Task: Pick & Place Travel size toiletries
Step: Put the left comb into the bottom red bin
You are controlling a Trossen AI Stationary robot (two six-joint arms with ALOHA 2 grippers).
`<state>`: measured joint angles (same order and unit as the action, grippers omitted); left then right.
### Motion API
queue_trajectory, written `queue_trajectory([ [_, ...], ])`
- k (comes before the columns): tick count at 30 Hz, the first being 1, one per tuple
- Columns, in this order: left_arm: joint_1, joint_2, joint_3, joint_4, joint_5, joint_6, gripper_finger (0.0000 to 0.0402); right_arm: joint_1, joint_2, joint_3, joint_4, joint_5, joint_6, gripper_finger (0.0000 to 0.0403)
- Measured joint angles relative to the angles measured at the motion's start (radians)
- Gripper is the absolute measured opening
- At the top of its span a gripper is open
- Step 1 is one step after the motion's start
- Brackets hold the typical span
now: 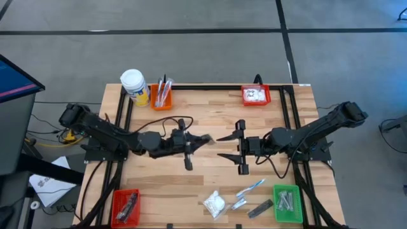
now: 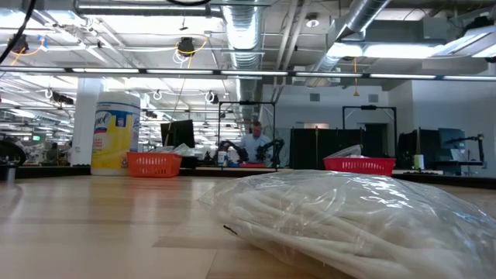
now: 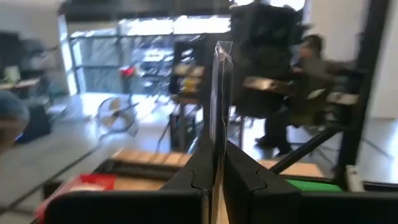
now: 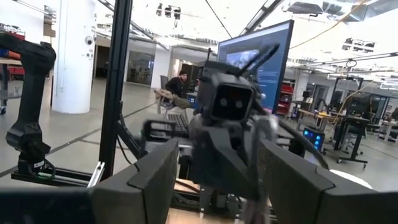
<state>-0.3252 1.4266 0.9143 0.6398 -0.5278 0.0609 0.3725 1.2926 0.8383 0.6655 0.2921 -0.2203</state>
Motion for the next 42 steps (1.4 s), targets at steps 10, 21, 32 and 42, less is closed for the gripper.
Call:
queue_trajectory([
  [10,-0.002,-0.11,0.001,-0.29,-0.058,-0.225,0.0006,0.0,-0.021,0.001,0.001,0.0,0.001,0.0217],
  [21,-0.023,-0.114,0.001,-0.715,-0.108,-0.592,0.0006,-0.003,-0.031,0.0,-0.008,0.0,0.003,0.0214],
  [32,-0.023,-0.114,0.001,-0.993,0.091,-0.896,0.0006,-0.002,-0.031,0.0,-0.029,0.0,0.003,0.0212],
  [42,-0.061,-0.114,0.001,-1.283,0.299,-1.235,0.0006,-0.002,-0.031,0.0,-0.034,0.0,0.003,0.0213],
])
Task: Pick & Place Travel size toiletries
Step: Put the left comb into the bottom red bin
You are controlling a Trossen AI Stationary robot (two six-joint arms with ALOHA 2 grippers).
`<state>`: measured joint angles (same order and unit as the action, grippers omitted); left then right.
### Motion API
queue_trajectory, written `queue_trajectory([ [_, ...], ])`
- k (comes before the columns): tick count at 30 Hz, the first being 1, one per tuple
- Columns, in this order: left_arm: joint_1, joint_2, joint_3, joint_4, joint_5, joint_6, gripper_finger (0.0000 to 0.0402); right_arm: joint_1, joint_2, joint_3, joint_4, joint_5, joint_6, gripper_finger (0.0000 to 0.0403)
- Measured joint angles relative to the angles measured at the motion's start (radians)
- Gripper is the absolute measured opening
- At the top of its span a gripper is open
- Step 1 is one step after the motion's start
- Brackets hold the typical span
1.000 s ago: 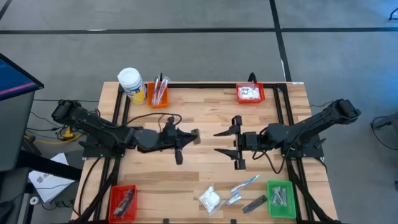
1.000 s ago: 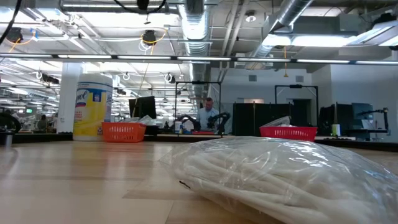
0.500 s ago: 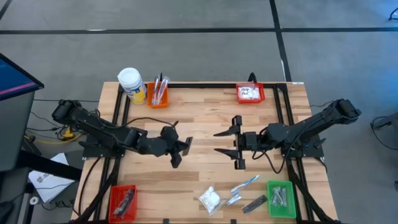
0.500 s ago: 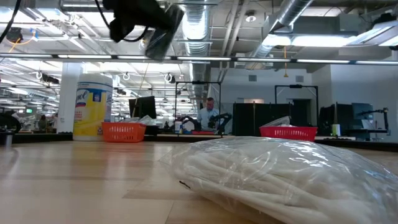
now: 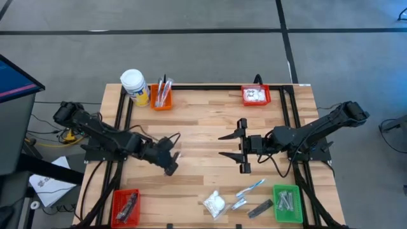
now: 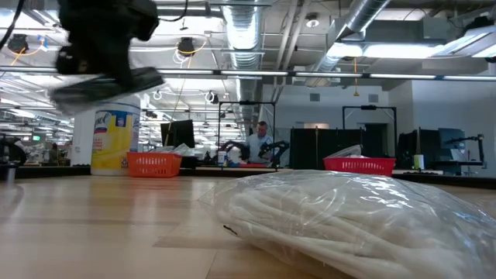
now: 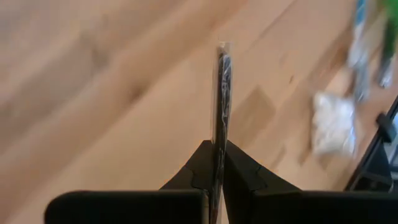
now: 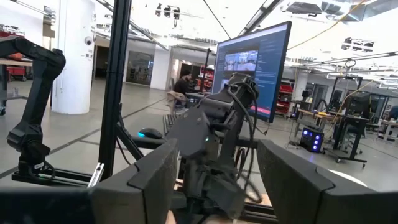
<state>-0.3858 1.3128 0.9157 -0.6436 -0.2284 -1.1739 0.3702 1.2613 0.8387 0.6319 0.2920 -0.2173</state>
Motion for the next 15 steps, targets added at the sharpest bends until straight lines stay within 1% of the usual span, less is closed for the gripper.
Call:
queue_trajectory([
  [5,-0.044,0.0,0.0,-0.077,0.098,-0.133,0.0006,0.0,0.0,0.0,0.0,0.0,0.0,0.0213],
  [8,-0.079,-0.002,0.0,-0.092,0.155,-0.206,0.0006,0.0,0.0,0.0,0.0,0.0,0.0,0.0215],
  [11,-0.118,-0.011,-0.001,-0.097,0.187,-0.281,0.0006,0.0,0.0,0.0,-0.007,0.0,0.0,0.0214],
  [15,-0.179,-0.057,-0.001,-0.1,0.189,-0.388,0.0006,0.0,0.0,0.0,-0.019,0.0,0.0,0.0212],
])
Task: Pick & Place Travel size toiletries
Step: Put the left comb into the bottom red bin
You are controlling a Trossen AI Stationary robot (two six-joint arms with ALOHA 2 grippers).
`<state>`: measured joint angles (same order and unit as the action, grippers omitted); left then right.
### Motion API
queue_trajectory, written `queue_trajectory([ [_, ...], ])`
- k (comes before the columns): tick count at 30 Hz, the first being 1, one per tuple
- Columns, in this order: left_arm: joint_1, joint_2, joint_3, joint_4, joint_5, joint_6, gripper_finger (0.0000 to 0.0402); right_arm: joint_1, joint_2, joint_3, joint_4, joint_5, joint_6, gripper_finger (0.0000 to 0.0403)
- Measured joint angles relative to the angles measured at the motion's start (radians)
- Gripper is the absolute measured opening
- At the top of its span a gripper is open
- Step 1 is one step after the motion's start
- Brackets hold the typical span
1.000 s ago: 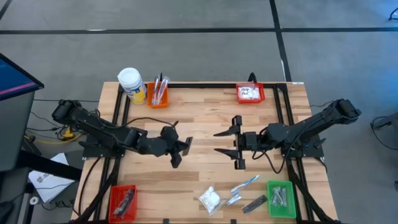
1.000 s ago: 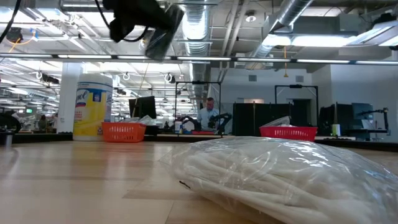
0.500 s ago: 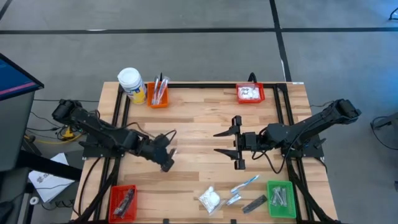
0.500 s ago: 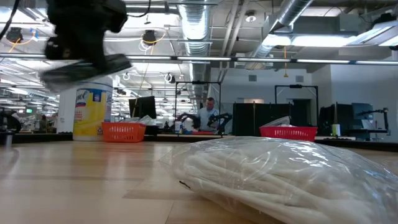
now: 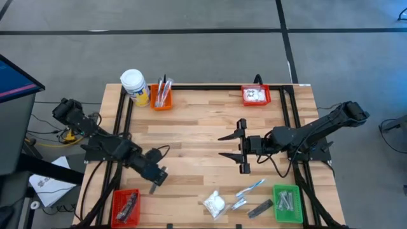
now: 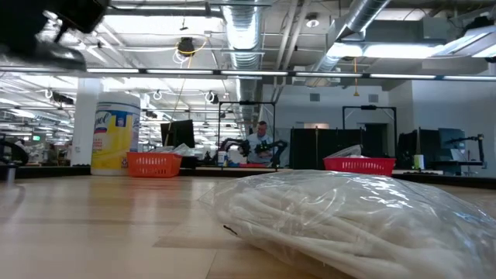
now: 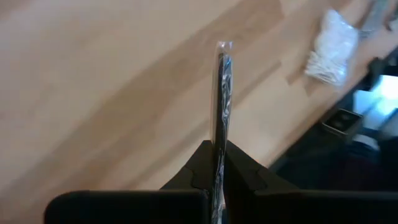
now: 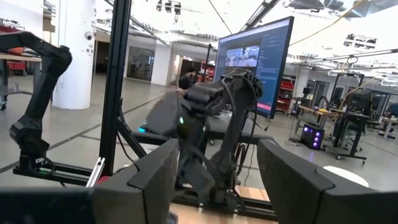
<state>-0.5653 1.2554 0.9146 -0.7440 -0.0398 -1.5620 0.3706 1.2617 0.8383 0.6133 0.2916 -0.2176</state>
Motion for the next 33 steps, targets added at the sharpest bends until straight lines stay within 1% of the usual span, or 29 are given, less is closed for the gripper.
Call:
queue_trajectory([
  [4,-0.074,-0.065,0.0,-0.013,-0.029,-0.127,0.0006,0.0,0.0,0.0,-0.002,0.0,0.0,0.0213],
  [8,-0.16,-0.107,0.0,-0.074,-0.042,-0.283,0.0006,0.0,0.0,0.0,-0.001,0.0,0.0,0.0215],
  [13,-0.265,-0.118,0.0,-0.143,-0.019,-0.483,0.0006,-0.008,-0.004,0.0,-0.003,0.0,-0.002,0.0213],
  [19,-0.381,-0.117,0.0,-0.155,-0.004,-0.671,0.0006,-0.026,-0.008,0.0,-0.007,0.0,-0.002,0.0213],
  [23,-0.43,-0.116,0.0,-0.158,0.014,-0.716,0.0006,-0.037,-0.008,0.0,-0.007,0.0,-0.001,0.0214],
  [29,-0.438,-0.11,0.0,-0.203,0.027,-0.721,0.0006,-0.045,-0.008,0.0,-0.007,0.0,0.0,0.021],
  [33,-0.437,-0.089,0.0,-0.259,0.119,-0.731,0.0006,-0.045,-0.008,0.0,-0.007,0.0,0.0,0.0208],
])
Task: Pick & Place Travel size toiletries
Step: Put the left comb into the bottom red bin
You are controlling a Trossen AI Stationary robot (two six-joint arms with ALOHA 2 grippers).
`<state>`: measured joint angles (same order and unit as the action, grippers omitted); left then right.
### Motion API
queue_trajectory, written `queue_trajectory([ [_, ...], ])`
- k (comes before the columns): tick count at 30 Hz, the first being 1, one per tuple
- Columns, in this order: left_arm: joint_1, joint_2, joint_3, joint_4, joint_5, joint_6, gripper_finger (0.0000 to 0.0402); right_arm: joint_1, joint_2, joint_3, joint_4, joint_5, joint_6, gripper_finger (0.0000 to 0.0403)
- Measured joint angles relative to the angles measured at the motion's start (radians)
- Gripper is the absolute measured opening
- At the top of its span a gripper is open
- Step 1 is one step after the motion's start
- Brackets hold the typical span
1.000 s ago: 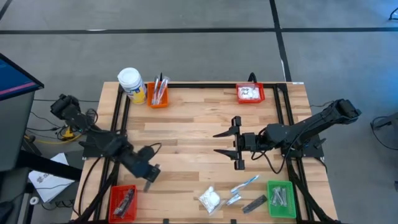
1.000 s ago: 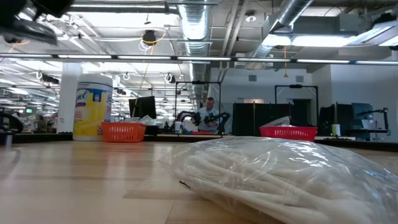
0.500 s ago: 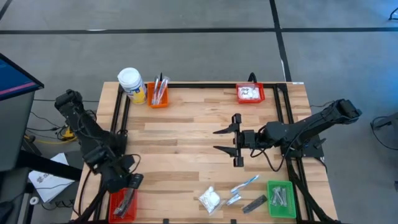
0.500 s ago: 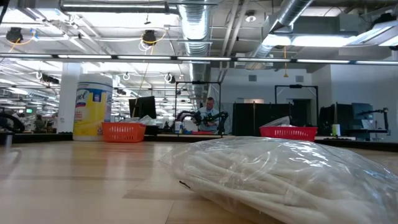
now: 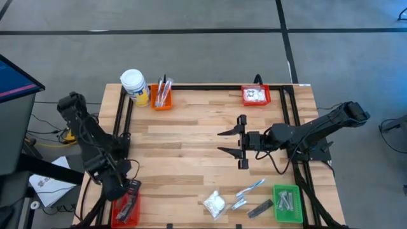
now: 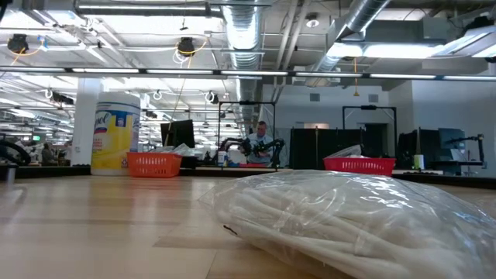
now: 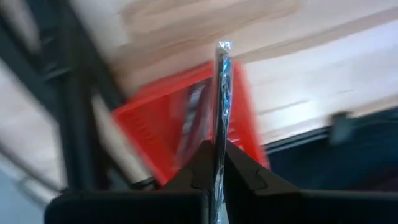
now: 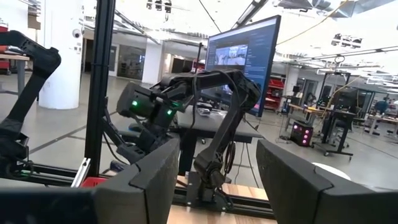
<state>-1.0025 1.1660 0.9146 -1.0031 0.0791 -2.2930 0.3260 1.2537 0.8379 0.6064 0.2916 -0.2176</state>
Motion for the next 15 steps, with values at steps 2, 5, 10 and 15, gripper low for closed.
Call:
queue_trajectory([
  [2,-0.002,0.016,0.0,-0.02,0.057,-0.013,0.0006,0.0,0.0,0.0,0.0,0.0,0.0,0.0208],
  [5,-0.009,0.048,0.0,-0.023,0.1,-0.016,0.0006,0.0,0.0,0.0,0.0,0.0,0.0,0.0209],
  [10,-0.036,0.114,-0.001,0.07,0.105,-0.012,0.0006,0.0,0.0,0.0,0.0,0.0,0.0,0.0208],
  [15,-0.052,0.196,-0.001,0.145,0.104,-0.013,0.0006,0.0,0.0,0.0,0.0,0.0,0.0,0.0205],
])
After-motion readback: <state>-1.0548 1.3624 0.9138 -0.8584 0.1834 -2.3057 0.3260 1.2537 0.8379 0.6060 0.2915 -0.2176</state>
